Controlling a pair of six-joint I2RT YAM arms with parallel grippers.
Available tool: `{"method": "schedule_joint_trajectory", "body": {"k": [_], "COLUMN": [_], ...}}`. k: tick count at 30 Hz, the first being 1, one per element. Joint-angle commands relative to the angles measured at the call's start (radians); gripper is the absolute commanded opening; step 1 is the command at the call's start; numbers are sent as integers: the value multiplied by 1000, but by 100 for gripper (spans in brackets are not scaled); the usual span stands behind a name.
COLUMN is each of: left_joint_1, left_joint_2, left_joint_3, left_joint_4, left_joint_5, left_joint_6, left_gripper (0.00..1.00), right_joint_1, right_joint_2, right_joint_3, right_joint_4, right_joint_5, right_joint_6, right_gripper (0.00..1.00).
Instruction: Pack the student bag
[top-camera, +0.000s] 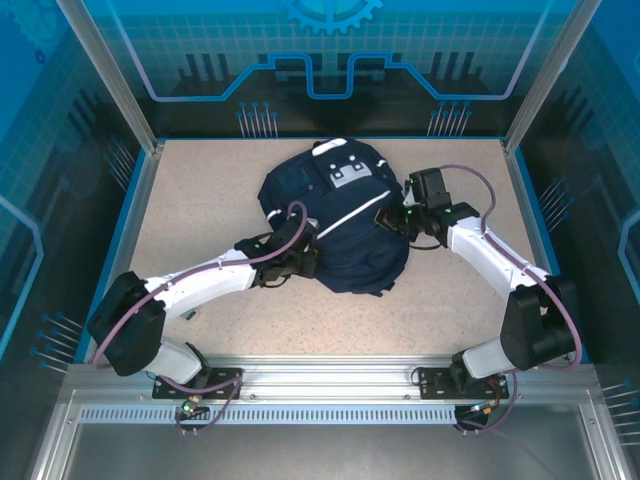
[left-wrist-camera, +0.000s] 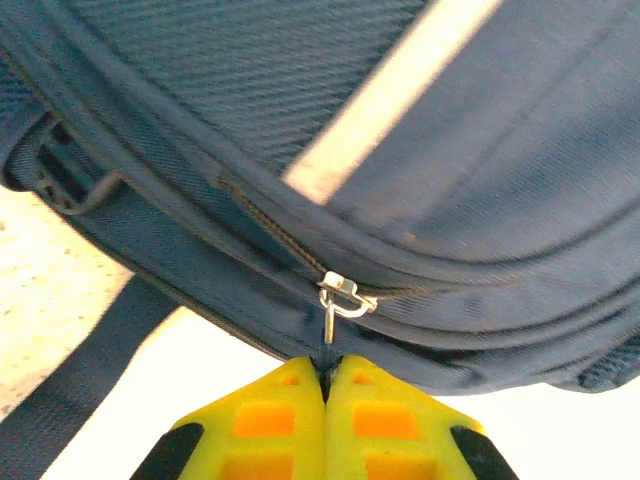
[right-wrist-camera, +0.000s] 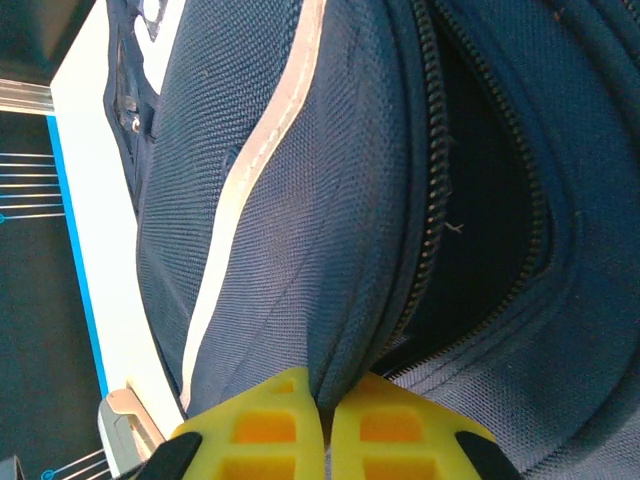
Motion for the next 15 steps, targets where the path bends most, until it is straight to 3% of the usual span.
{"method": "schedule_joint_trajectory", "body": {"k": [1,6,8,10,14,15], "left_joint_1": [47,107,132,144,168,181], "left_joint_2": [-30,17,48,52,-9,-32], "left_joint_3": [-26,16,51,73,59,53], "left_joint_4": [-110,-85,-74,-73,-115,-136], "left_joint_5": [-103,-80,-61,-49,-52,-53], "left_joint_6": [-42,-55,-67,-71,-82,-87], "left_gripper": [0,0,7,23,59,65], "right_joint_1": [-12,-4,7,15,19,18], "right_joint_2": [-13,18,31,27,-22,-35], "right_joint_3": [52,48,51,45,28,28], "right_joint_4": [-28,28,36,34,-9,-26], "right_joint_5": [87,-3,-35,-40,-3,11], "right_joint_6": [-25,-29,-33,-40,-79,-89], "right_gripper": [8,9,15,26,61,66]}}
